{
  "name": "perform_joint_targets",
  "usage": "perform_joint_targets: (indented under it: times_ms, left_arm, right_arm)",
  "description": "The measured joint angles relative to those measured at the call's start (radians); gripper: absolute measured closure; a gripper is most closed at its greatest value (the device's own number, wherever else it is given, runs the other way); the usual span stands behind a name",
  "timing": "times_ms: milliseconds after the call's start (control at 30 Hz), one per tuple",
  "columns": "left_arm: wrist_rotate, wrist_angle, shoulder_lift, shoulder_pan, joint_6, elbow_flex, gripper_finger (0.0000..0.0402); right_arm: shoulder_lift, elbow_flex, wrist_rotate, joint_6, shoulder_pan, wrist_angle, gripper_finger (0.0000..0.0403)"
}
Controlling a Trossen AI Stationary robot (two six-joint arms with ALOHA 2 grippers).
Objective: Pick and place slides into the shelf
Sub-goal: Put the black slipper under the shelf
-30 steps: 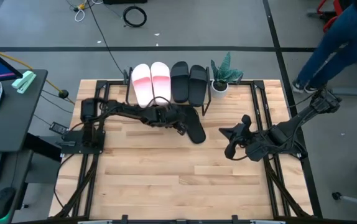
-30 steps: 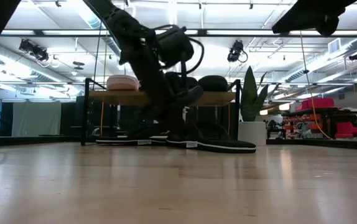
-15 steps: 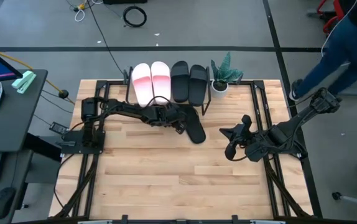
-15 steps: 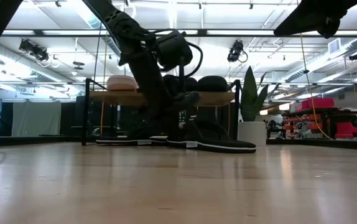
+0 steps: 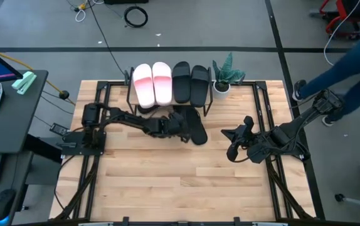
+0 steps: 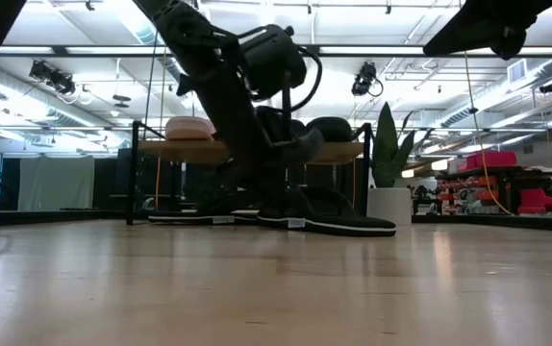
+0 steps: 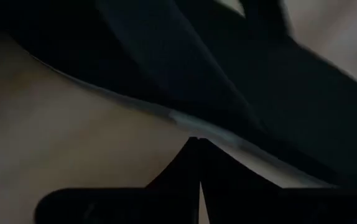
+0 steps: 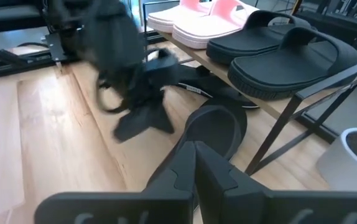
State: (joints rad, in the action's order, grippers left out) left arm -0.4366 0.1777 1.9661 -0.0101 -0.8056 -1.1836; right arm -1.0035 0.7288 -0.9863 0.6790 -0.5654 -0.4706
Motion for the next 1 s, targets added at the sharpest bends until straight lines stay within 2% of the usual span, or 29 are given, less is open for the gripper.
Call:
perform_joint_targets:
  times_ms: [333,600,767,1000]
  left_arm:
    - [-0.004,-0.351,0.034,0.102,0.144,-0.001,0.0394]
    - [-0.010,-0.386,0.034,0.086,0.158,-0.002,0.0396]
    - [-0.002,-0.490,0.090,0.118,0.171,-0.019,0.0398]
    - [-0.005,-0.484,0.176,0.107,0.189,-0.085,0.0396]
  right_arm:
    - [0.000,0.001,-0.001,0.010,0.001,-0.002,0.0391]
    - [0.000,0.001,-0.003,0.009,0.001,0.005,0.0392]
    - [0.000,0.001,-0.038,0.008,0.001,0.009,0.0393]
    - [0.004,0.001,-0.044,0.001,0.003,0.025,0.0391]
